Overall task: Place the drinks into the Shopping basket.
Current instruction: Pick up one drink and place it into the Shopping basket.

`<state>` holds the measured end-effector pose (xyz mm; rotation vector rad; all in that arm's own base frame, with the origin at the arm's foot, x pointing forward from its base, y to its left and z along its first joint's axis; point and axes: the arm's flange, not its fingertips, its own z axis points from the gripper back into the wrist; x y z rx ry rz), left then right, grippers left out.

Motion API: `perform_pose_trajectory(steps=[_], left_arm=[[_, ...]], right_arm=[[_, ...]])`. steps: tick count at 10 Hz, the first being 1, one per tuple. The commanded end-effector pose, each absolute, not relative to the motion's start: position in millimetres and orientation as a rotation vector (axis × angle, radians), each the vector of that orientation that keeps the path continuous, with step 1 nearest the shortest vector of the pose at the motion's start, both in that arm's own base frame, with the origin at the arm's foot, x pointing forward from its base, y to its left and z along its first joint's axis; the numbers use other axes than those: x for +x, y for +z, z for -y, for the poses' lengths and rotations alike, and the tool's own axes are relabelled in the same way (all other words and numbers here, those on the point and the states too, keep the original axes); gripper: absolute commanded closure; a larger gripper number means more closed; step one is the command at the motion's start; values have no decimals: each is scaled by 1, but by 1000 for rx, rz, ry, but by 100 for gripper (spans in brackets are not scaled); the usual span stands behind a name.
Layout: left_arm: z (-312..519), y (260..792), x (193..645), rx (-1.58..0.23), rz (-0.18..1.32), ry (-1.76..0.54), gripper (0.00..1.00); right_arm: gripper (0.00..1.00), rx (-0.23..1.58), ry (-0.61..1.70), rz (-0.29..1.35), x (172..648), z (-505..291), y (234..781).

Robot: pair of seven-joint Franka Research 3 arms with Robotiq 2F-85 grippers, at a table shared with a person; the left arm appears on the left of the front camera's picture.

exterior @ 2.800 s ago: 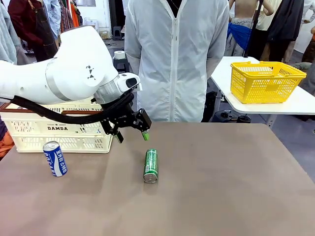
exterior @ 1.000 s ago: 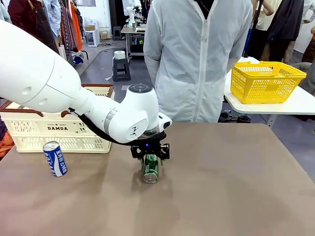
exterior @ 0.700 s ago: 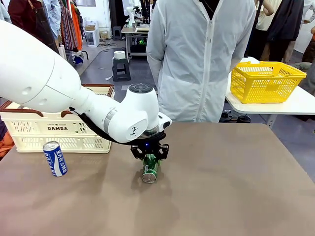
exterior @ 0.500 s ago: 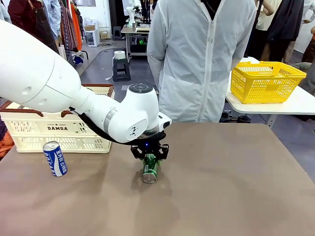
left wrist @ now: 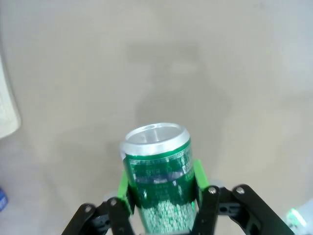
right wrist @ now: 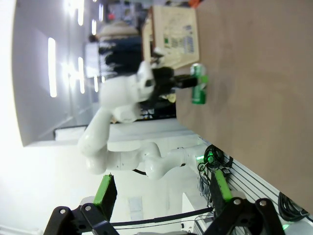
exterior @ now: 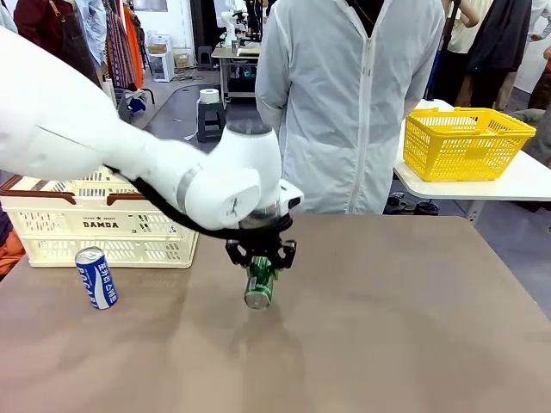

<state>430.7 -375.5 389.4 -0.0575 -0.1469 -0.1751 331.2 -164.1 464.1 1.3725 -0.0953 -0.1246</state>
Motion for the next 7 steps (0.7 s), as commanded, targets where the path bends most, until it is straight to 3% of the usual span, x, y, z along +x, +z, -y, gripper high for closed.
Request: perform_pose_trajectory(steps=[1, 5, 7], left_arm=[[358, 484, 394, -101, 154, -214, 100], [330, 512, 322, -125, 173, -308, 100], [353, 530, 348, -83, 154, -277, 100]], right_arm=[[0, 1369, -130, 78, 331, 166, 470], [0, 1369, -130, 78, 331, 166, 470], [0, 1369, -130, 78, 331, 166, 470]])
